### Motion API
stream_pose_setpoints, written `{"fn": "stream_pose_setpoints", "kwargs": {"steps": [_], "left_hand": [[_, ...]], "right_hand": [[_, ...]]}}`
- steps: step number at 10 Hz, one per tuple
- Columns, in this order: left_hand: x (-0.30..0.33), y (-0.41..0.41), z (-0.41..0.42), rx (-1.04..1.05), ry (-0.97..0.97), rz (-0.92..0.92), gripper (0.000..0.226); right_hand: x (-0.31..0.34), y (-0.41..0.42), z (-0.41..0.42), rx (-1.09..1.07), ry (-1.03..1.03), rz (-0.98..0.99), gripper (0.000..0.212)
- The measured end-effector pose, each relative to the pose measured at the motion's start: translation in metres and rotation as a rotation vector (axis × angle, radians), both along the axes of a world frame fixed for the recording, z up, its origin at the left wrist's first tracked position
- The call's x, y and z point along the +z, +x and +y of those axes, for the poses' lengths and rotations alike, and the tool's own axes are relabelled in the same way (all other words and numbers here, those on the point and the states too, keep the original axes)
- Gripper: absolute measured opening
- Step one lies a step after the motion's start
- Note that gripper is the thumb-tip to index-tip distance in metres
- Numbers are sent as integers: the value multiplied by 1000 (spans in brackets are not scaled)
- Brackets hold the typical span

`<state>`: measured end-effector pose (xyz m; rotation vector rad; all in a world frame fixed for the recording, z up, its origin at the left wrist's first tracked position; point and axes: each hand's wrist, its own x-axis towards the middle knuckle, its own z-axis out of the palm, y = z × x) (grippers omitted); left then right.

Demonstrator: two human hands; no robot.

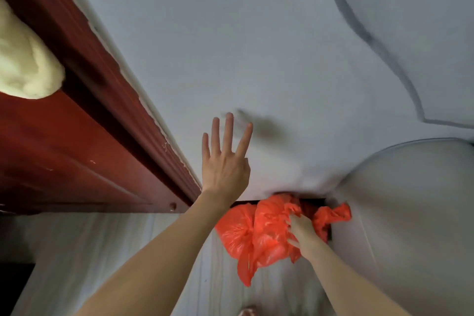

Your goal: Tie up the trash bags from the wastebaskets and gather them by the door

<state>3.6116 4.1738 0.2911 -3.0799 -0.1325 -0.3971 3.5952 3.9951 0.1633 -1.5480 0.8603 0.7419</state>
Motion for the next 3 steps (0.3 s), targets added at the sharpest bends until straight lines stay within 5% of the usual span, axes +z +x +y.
{"fn": "stream_pose_setpoints", "kwargs": {"steps": [3], "left_hand": [[-61,32,17,32,89,4,95]], "right_hand": [[-10,41,12,218,-29,-29,33]]}}
